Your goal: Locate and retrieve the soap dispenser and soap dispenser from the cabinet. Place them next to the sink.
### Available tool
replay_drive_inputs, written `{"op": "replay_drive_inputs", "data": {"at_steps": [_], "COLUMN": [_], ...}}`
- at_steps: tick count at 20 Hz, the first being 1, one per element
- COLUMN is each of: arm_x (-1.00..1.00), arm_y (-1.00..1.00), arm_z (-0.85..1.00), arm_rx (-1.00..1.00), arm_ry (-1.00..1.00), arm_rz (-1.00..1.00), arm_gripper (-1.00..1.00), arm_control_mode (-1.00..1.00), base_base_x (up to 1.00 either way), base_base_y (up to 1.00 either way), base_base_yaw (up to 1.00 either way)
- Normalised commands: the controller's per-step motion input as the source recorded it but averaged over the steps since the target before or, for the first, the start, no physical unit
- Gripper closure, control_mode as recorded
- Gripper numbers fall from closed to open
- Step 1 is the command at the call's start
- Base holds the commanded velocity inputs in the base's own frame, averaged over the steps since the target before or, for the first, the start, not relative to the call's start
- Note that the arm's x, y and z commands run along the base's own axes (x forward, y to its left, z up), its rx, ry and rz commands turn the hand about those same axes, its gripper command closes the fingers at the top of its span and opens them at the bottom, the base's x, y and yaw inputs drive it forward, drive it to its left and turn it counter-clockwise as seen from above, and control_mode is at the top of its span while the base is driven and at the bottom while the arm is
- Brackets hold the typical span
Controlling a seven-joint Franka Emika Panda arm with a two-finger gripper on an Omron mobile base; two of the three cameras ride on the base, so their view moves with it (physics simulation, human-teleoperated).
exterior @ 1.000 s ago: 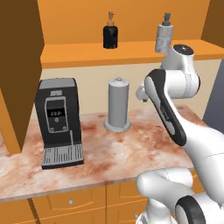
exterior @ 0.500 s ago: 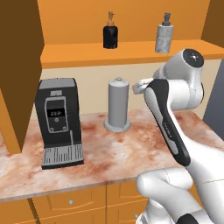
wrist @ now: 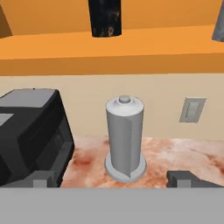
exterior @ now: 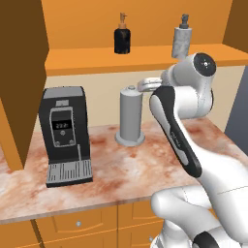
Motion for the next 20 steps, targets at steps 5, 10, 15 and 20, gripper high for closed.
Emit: {"op": "replay_drive_inputs", "data": {"at_steps": [5, 10, 15, 20], "arm_x": [0.20, 0.23, 0.30, 0.36], "arm_y": [0.07, 0.01, 0.01, 0.09], "arm_z": [0.43, 0.36, 0.23, 0.11], "arm_rx": [-0.07, -0.07, -0.01, 0.00], "arm_ry": [0.08, 0.04, 0.00, -0.04], "arm_rz": [0.00, 0.00, 0.00, 0.06], "arm_gripper": [-1.00, -1.00, -1.00, -1.00], "arm_control_mode": [-1.00, -1.00, -1.00, -1.00], "base_base_x": [0.00, 0.00, 0.00, 0.00], "base_base_y": [0.00, 0.00, 0.00, 0.00], "base_base_yaw": [0.00, 0.00, 0.00, 0.00]}}
